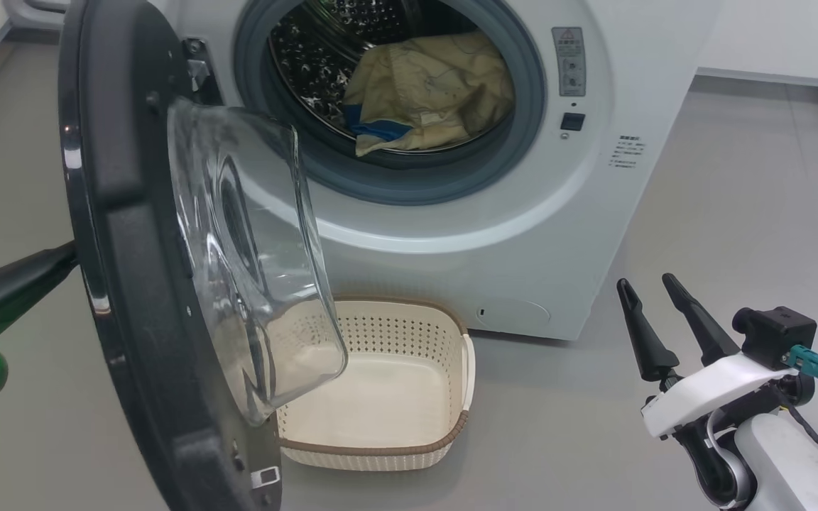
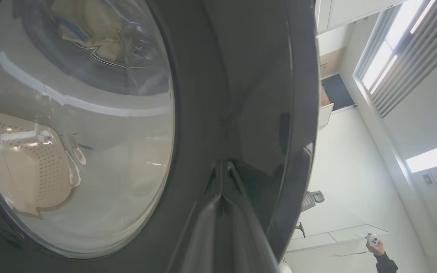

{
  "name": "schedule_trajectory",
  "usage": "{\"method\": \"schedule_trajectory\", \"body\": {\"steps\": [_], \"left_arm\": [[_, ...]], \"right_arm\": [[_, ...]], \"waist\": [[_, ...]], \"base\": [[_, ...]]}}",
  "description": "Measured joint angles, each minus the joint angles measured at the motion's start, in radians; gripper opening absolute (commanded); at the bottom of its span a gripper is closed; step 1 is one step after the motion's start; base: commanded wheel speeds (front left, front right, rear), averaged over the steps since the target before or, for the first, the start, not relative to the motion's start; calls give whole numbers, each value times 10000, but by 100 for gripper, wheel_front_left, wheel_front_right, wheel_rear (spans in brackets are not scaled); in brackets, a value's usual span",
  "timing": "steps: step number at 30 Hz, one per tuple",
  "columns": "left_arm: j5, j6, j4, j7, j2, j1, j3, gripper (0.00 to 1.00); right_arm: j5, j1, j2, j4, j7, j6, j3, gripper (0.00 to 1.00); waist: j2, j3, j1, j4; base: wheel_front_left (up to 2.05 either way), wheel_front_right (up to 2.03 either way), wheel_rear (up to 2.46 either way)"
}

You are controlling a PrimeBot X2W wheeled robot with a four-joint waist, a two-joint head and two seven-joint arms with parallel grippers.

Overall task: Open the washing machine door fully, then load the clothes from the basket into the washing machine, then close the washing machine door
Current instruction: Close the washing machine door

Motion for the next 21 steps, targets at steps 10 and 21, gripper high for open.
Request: {"method": "schedule_trajectory", "body": {"steps": [10, 21], "left_arm": [[46, 307, -974, -119, -476, 95, -372, 0], [581, 441, -1377, -934, -803, 76, -228, 0]], "right_arm": [[-4, -1, 65, -17, 0, 0, -251, 100], [-17, -14, 180, -92, 0, 0, -146, 100]], "waist": [[1, 132, 0, -1224], [0, 314, 0, -2604]], "base": [[0, 0, 0], [0, 0, 0]]}}
